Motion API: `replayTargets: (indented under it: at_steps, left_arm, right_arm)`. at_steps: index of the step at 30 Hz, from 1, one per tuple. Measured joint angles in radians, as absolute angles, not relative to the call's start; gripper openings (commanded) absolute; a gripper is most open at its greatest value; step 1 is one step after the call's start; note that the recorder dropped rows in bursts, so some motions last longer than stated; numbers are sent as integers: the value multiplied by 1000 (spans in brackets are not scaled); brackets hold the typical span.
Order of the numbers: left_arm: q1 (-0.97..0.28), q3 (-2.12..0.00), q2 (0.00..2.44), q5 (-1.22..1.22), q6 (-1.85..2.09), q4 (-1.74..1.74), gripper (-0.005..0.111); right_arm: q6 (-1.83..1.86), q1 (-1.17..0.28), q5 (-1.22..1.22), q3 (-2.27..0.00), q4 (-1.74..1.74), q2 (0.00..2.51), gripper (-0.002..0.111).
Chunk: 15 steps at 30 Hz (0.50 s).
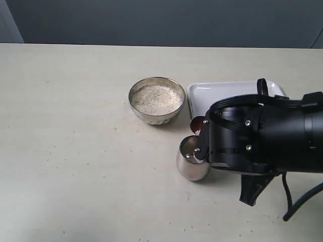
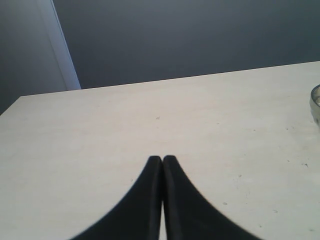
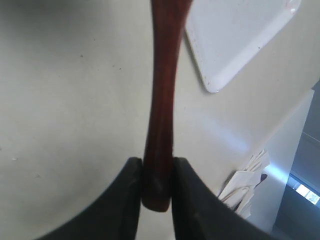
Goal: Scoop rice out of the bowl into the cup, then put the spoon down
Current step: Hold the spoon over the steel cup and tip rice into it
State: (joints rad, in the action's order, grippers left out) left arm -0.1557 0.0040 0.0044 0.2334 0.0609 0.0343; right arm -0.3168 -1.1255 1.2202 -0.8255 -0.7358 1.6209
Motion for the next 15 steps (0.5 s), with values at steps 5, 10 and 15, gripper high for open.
replayTargets:
  at_steps: [5,10,15]
  left_arm:
    - [-156,4,4,233,61,34,1]
    - [-156,4,4,233,61,34,1]
    - [-156,4,4,233,61,34,1]
  right_arm:
    - [-346,-1142,1220,-826,-741,1621,-1]
    - [-380,-1195,1220,-824,-747,1621,-1]
    - [-441,-1214,1216,-788,-778,1621,-1]
